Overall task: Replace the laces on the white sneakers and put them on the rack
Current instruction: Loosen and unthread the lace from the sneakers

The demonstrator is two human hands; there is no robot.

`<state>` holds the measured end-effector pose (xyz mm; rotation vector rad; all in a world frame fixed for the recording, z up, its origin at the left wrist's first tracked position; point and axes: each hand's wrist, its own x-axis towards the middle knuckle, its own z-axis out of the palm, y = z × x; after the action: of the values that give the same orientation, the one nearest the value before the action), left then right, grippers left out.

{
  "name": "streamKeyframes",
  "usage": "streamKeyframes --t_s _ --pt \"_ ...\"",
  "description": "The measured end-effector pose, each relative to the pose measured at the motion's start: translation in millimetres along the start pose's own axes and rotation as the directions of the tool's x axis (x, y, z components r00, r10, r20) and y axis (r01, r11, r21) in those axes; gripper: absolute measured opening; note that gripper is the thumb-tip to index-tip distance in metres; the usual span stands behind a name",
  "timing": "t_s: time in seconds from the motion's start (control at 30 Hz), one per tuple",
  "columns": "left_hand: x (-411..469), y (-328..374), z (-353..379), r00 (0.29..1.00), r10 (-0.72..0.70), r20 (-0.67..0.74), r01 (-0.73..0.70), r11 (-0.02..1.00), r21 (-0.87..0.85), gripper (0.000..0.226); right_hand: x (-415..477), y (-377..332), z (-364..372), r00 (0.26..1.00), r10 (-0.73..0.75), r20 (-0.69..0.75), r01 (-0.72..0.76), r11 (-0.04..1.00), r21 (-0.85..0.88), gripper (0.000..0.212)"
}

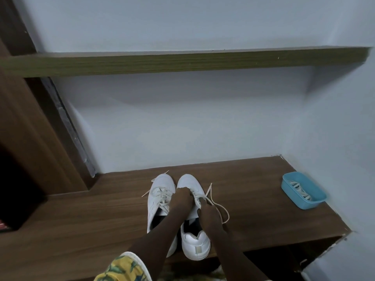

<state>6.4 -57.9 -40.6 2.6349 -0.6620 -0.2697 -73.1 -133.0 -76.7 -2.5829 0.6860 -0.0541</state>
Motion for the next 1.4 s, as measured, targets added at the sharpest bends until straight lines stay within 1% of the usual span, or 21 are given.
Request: streamKeyframes --t_s 0.13,0.2,0.27,0.37,0.47,0.53,0.6,0.67,0.73,0.83,0.93,0.97,1.07,1.13,1.17,1.2,1.23,1.3,1.33,1.4 --pt "-1 -3 -2 1.000 -0.005 -0.003 0.004 0.997 -0.080 0.028 0 1 0 1.000 0.001 -0.006 -0.001 1.000 0.001 0.043" --pt "-2 -5 -4 0.999 -0.041 -0.010 0.040 0.991 -0.129 0.030 0 1 1 1.000 -0.008 -0.007 0.008 1.000 -0.004 0.041" --pt "-6 -6 -7 0.996 -0.081 -0.034 0.074 0.980 -0.183 0.038 0 1 0 1.000 -0.009 -0.009 0.008 1.000 -0.015 0.039" --pt "-12 -8 -14 0.992 -0.092 -0.089 0.071 0.975 -0.211 0.043 0 1 0 1.000 -0.004 -0.015 0.004 1.000 -0.017 0.035" --pt "-12 -15 -18 0.981 -0.166 -0.098 0.135 0.953 -0.270 0.039 -2 -1 -2 1.000 -0.002 -0.005 0.002 1.000 -0.020 0.034" --pt "-13 -20 -22 0.974 -0.203 -0.104 0.167 0.945 -0.280 0.029 -2 -1 -1 1.000 0.006 -0.003 -0.006 1.000 -0.015 0.032" --pt "-15 -22 -27 0.964 -0.226 -0.138 0.180 0.942 -0.283 0.025 -2 -1 -1 1.000 0.017 -0.001 -0.017 1.000 -0.012 0.030" --pt "-17 -21 -32 0.953 -0.260 -0.156 0.192 0.916 -0.352 0.022 -2 -1 -1 1.000 0.022 0.007 -0.022 1.000 -0.015 0.030" --pt "-19 -21 -37 0.936 -0.291 -0.196 0.202 0.903 -0.378 0.022 -3 -1 -2 1.000 0.022 0.007 -0.022 1.000 -0.007 0.031" --pt "-17 -25 -43 0.906 -0.344 -0.246 0.249 0.905 -0.345 0.025 -3 -1 -1 1.000 0.021 0.000 -0.021 1.000 0.006 0.029" --pt "-11 -36 -45 0.876 -0.409 -0.254 0.370 0.909 -0.190 0.031 -3 -2 -1 1.000 0.016 -0.002 -0.016 1.000 0.004 0.028" --pt "-9 -39 -44 0.876 -0.410 -0.253 0.383 0.911 -0.152 0.031 -2 -2 -1 1.000 0.015 -0.002 -0.015 1.000 0.001 0.029" --pt "-6 -44 -35 0.899 -0.371 -0.233 0.380 0.925 -0.005 0.034 -2 -1 -1 1.000 0.008 -0.004 -0.008 1.000 -0.010 0.030" --pt "-2 -45 -27 0.912 -0.326 -0.250 0.358 0.929 0.094 0.037 -2 -1 0 1.000 0.001 -0.011 -0.001 1.000 -0.020 0.030" --pt "-2 -43 -25 0.934 -0.273 -0.232 0.313 0.937 0.155 0.039 -2 -1 0 1.000 -0.001 -0.014 0.000 1.000 -0.024 0.030" --pt "-1 -39 -24 0.960 -0.201 -0.195 0.236 0.956 0.177 0.040 -2 -1 0 1.000 -0.004 -0.018 0.003 0.999 -0.032 0.030" --pt "0 -35 -20 0.985 -0.090 -0.147 0.120 0.970 0.213 0.041 -2 -2 0 1.000 -0.003 -0.018 0.002 0.999 -0.038 0.030" --pt "-3 -20 -18 0.998 0.044 -0.047 -0.037 0.988 0.152 0.039 -2 -2 0 1.000 0.008 -0.021 -0.008 1.000 -0.027 0.031" --pt "-5 -14 -18 0.998 0.062 -0.021 -0.059 0.991 0.119 0.038 -2 -2 1 1.000 0.011 -0.025 -0.012 1.000 -0.016 0.031" --pt "-5 -5 -12 0.996 0.094 0.007 -0.094 0.979 0.180 0.036 -3 -2 0 1.000 0.011 -0.025 -0.011 1.000 -0.001 0.032"
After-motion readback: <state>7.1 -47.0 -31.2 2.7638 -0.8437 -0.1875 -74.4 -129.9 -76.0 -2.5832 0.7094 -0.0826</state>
